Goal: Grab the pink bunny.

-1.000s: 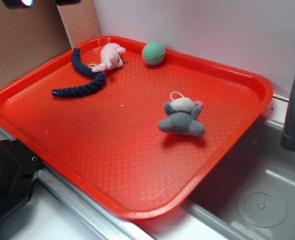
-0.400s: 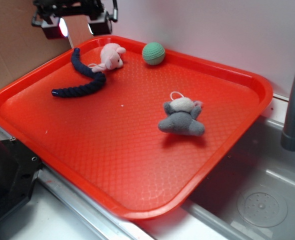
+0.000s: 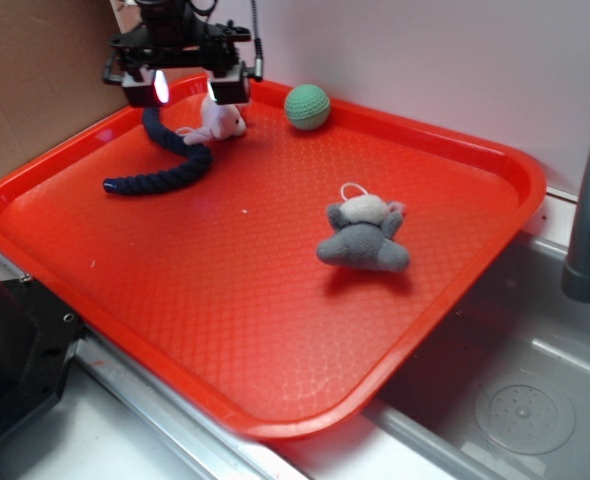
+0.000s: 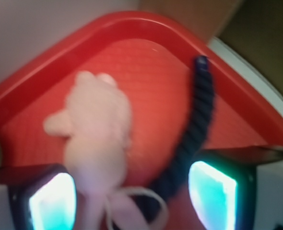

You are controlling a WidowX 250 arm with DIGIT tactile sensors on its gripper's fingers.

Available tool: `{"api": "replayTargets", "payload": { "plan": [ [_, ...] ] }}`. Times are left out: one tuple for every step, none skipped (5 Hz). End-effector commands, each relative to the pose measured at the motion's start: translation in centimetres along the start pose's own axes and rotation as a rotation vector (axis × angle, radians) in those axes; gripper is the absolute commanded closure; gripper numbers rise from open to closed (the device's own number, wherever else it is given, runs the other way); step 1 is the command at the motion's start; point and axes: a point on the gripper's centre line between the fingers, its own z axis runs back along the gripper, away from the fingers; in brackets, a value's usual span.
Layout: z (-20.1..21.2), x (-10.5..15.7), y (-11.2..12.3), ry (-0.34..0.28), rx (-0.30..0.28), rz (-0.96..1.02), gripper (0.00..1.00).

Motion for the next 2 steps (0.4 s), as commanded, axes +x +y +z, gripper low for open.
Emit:
{"api": "replayTargets", "payload": {
  "plan": [
    [-1.41,2.77,-0.52,-0.019,-0.091,-0.056,0.00],
    [-2.15,2.83,-0.63,-0.029,-0.066,-0.046,0.37]
  ]
}}
